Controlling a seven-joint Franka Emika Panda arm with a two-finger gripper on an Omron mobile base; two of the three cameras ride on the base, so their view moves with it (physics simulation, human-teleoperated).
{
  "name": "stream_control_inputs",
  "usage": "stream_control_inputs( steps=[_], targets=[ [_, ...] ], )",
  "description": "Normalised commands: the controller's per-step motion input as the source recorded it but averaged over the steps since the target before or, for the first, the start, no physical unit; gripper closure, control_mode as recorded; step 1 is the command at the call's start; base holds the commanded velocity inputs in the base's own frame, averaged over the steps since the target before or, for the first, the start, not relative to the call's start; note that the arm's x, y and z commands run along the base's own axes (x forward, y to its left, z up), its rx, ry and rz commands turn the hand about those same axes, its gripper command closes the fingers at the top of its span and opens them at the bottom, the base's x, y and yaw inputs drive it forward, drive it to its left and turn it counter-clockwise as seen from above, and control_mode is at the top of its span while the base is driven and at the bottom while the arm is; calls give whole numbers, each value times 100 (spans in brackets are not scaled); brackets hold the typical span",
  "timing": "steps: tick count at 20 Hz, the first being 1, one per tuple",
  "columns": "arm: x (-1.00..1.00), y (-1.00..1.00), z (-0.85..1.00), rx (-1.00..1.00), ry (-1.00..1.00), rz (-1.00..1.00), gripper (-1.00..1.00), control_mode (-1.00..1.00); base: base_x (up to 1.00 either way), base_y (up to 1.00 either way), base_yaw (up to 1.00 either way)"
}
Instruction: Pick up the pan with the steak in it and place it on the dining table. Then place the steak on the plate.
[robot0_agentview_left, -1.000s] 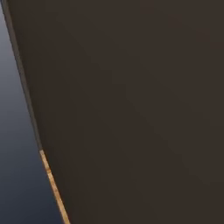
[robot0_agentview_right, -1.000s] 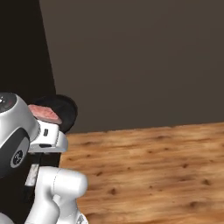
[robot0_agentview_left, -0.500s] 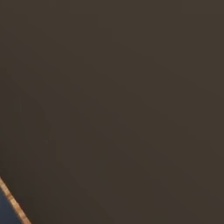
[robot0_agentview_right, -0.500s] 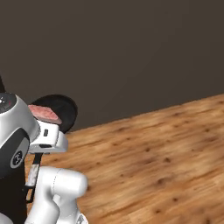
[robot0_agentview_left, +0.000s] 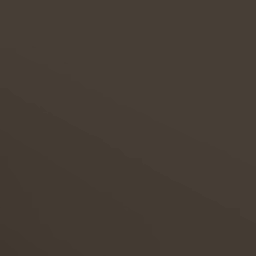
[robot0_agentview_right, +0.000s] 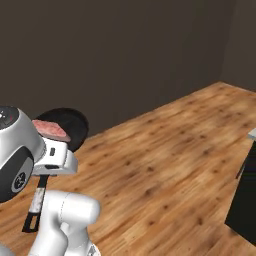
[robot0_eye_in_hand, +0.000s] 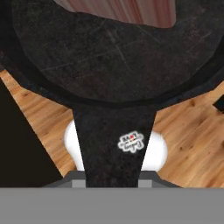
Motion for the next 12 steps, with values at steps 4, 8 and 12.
stream_control_inputs(
  steps=[4, 8, 12],
  targets=[
    [0, 0, 0, 0, 0, 0, 100, 100, 0, 0, -50],
    [0, 0, 0, 0, 0, 0, 100, 100, 0, 0, -50],
    [0, 0, 0, 0, 0, 0, 100, 100, 0, 0, -50]
  ],
)
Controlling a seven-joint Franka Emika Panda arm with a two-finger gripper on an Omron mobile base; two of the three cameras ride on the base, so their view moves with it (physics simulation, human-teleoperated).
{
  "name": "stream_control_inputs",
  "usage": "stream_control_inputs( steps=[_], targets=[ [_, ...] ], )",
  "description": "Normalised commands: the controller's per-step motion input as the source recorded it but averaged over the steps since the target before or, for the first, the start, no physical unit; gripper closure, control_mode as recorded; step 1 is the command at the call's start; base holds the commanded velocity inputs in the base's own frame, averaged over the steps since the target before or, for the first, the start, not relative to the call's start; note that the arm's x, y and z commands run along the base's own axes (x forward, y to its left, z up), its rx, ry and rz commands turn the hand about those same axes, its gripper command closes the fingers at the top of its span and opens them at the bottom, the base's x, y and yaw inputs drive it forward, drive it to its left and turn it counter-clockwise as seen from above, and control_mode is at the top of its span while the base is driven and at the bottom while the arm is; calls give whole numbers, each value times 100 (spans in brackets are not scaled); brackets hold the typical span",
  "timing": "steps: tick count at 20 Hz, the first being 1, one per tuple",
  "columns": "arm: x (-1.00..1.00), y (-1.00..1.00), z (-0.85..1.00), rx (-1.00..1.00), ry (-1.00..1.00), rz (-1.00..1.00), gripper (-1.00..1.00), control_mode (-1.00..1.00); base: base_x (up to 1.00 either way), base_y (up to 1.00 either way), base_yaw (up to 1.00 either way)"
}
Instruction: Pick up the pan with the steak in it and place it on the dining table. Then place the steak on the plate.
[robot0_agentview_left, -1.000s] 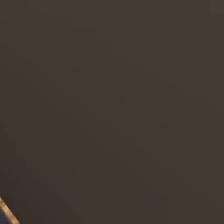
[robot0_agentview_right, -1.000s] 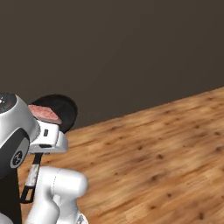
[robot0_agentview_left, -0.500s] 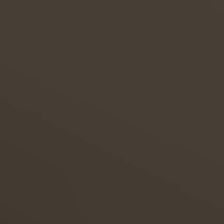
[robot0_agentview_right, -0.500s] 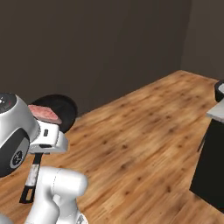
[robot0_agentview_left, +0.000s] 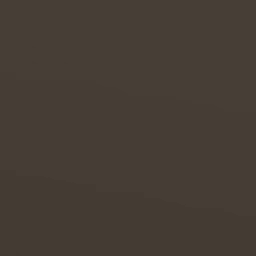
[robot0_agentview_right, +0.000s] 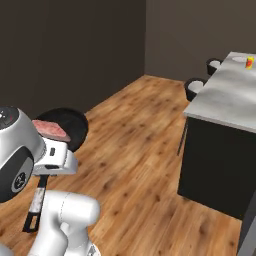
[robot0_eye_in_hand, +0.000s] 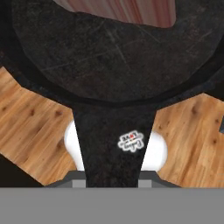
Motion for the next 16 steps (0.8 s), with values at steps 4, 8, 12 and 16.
stream_control_inputs(
  steps=[4, 8, 12, 16],
  targets=[
    [0, 0, 0, 0, 0, 0, 100, 100, -1, -8, -29],
    [0, 0, 0, 0, 0, 0, 100, 100, -2, 11, -1],
    [0, 0, 0, 0, 0, 0, 100, 100, 7, 89, -8],
    [0, 0, 0, 0, 0, 0, 100, 100, 11, 100, -9]
  ],
)
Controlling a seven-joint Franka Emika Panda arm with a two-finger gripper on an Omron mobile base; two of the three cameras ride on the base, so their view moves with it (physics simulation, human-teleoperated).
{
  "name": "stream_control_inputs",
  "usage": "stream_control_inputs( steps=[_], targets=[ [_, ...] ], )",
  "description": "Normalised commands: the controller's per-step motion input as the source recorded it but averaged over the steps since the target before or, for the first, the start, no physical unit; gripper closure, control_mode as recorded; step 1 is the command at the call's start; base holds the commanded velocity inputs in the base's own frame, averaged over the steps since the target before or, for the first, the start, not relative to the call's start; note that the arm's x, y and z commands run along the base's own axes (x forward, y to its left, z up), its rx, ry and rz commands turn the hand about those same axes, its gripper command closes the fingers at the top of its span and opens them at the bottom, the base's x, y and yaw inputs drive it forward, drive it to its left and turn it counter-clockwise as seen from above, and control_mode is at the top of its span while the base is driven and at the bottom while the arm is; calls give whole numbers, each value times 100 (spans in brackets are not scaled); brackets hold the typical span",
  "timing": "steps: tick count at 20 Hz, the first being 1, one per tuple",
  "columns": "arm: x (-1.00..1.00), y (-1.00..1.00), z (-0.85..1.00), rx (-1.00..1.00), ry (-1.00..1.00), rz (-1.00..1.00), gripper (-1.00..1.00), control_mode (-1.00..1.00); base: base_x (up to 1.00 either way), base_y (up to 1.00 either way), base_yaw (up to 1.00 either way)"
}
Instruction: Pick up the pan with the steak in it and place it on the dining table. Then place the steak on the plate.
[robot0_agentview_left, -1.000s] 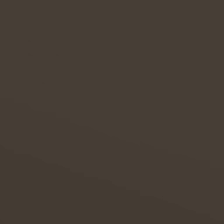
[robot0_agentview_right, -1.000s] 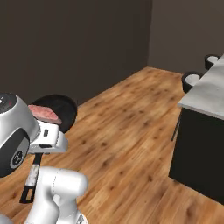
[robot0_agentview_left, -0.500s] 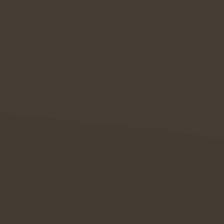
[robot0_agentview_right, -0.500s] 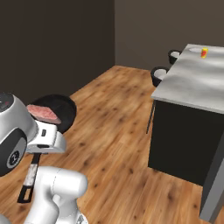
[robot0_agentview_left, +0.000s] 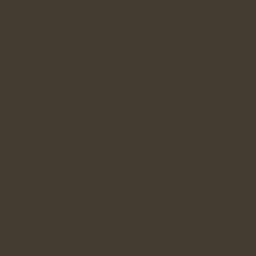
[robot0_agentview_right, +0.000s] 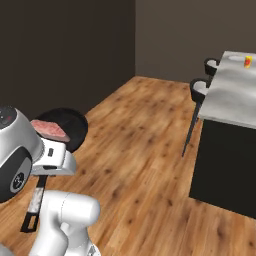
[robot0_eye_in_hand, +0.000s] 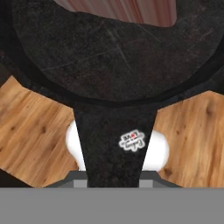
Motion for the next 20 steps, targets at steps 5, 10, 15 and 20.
stream_control_inputs(
  steps=[5, 10, 15, 20],
  targets=[
    [0, 0, 0, 0, 0, 0, 100, 100, 12, 100, -8],
    [0, 0, 0, 0, 0, 0, 100, 100, 18, 92, -10],
    [0, 0, 0, 0, 0, 0, 100, 100, 88, 51, -22],
    [0, 0, 0, 0, 0, 0, 100, 100, 100, 52, -20]
  ],
)
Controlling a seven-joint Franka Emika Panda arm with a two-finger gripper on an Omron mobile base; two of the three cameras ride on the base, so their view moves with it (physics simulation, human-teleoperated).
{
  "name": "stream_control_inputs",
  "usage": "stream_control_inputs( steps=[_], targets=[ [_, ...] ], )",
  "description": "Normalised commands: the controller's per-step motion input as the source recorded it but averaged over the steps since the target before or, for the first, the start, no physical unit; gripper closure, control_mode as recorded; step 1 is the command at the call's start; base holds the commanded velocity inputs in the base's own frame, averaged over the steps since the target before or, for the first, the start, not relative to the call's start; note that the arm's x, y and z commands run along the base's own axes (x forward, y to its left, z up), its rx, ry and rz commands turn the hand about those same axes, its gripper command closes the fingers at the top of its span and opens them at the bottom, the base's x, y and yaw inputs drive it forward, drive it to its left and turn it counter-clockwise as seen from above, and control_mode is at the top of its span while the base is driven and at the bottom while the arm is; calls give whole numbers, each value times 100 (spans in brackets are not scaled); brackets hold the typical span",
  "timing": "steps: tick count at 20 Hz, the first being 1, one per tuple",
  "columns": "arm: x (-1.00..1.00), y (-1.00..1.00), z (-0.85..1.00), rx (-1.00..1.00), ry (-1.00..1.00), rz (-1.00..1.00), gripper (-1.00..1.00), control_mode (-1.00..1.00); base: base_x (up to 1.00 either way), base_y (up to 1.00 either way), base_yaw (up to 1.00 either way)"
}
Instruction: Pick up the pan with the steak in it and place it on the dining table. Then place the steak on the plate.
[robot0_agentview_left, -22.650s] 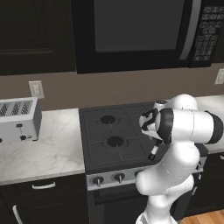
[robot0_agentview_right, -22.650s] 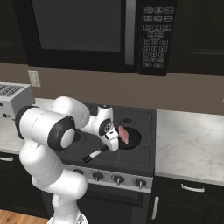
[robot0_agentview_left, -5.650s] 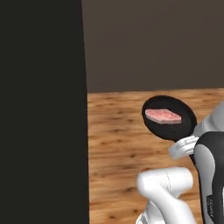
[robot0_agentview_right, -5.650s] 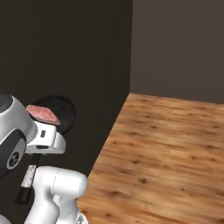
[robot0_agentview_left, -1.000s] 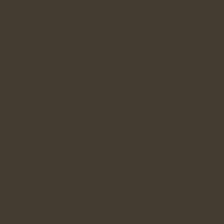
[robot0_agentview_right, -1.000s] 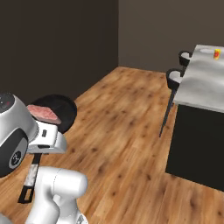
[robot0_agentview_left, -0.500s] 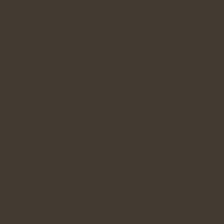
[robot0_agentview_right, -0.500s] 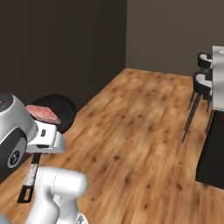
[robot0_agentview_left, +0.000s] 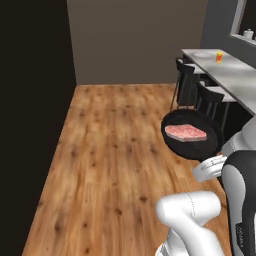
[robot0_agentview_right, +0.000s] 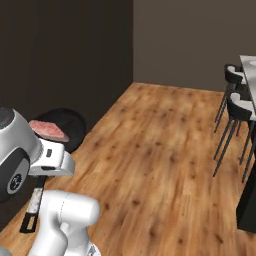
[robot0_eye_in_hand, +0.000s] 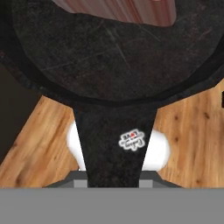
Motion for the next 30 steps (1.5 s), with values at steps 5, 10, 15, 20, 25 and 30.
stream_control_inputs(
  steps=[5, 10, 15, 20, 25, 30],
  targets=[
    [0, 0, 0, 0, 0, 0, 100, 100, 100, 48, -17],
    [0, 0, 0, 0, 0, 0, 100, 100, 100, 43, -14],
    [0, 0, 0, 0, 0, 0, 100, 100, 100, 40, -13],
    [0, 0, 0, 0, 0, 0, 100, 100, 100, 34, -10],
    [0, 0, 0, 0, 0, 0, 100, 100, 100, 33, -10],
    [0, 0, 0, 0, 0, 0, 100, 100, 100, 33, -10]
  ],
)
